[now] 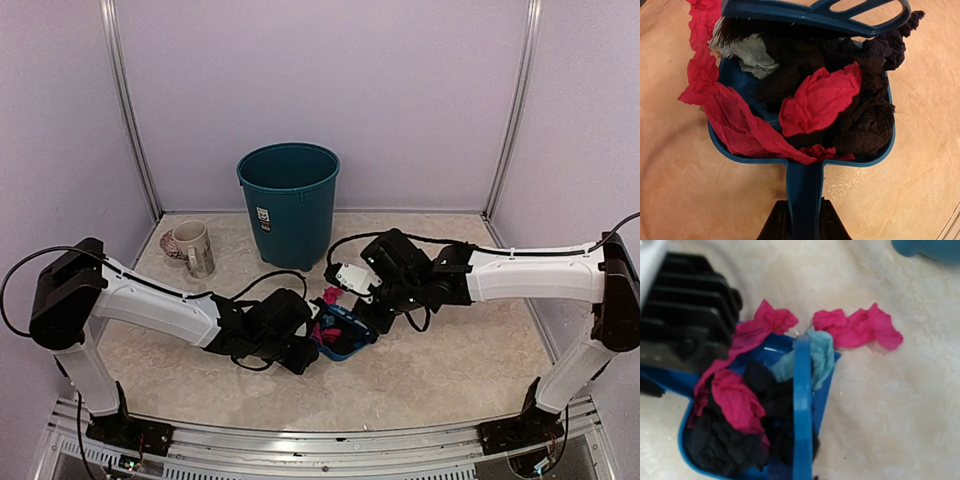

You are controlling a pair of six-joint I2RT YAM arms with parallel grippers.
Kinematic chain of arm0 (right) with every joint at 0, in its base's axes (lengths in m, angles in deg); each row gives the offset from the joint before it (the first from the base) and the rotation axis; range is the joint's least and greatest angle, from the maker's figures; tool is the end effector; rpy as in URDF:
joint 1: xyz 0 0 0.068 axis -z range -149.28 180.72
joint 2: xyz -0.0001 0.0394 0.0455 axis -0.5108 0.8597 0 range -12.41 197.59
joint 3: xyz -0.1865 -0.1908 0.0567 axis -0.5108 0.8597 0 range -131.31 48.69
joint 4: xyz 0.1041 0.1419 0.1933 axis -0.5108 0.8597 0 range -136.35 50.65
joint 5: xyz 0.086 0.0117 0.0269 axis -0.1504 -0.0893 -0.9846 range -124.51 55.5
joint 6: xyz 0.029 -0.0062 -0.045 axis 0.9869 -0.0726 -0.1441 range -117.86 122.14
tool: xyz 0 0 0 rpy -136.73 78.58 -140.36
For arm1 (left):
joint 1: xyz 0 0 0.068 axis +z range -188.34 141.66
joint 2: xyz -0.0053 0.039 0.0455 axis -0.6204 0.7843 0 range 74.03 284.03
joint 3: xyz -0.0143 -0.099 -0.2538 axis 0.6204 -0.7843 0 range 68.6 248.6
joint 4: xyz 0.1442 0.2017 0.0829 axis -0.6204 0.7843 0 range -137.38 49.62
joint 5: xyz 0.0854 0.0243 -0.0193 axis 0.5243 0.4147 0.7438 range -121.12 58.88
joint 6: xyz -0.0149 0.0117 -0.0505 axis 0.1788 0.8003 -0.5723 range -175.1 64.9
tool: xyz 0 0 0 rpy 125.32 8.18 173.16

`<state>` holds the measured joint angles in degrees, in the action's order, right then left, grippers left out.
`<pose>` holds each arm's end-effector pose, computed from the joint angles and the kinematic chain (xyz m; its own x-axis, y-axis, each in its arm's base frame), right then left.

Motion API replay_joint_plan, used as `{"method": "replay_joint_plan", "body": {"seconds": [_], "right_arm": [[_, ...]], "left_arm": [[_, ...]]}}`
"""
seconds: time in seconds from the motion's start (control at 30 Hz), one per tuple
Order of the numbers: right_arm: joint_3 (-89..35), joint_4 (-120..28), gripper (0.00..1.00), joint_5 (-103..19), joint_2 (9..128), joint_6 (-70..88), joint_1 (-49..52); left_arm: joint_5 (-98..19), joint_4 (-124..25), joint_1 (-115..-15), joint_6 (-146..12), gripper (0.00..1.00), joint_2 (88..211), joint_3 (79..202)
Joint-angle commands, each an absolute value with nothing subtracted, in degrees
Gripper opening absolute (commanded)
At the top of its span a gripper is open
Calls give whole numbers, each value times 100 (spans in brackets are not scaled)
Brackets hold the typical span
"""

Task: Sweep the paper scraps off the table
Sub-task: Sweep the paper scraps into the dustpan.

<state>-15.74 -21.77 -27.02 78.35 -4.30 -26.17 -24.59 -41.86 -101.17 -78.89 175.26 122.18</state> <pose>0.1887 0.2811 0.2377 -0.3333 -0.7145 -0.6152 -0.8282 0.5337 -0.1711 0.1617 -0.3063 0.1443 -0.6785 0.4440 -0.5852 0.6328 0.7579 -0.1586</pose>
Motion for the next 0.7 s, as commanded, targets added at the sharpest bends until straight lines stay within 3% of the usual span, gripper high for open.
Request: {"method": "replay_joint_plan", "body": {"seconds": [0.0, 0.23, 0.67], "right_arm": [[-1712, -1908, 0, -2146, 7461, -102, -2714], [-2133, -2039, 0, -882, 7684, -342, -2641], [-2802, -3386, 0, -1174, 9213, -1868, -2162]], "left_arm": [[-2216, -4090, -10092, -7988, 0, 17546, 12012], [-2141, -4014, -10127, -8172, 0, 17285, 11687], [-2010, -3610, -10173, -8559, 0, 16648, 11261]]}}
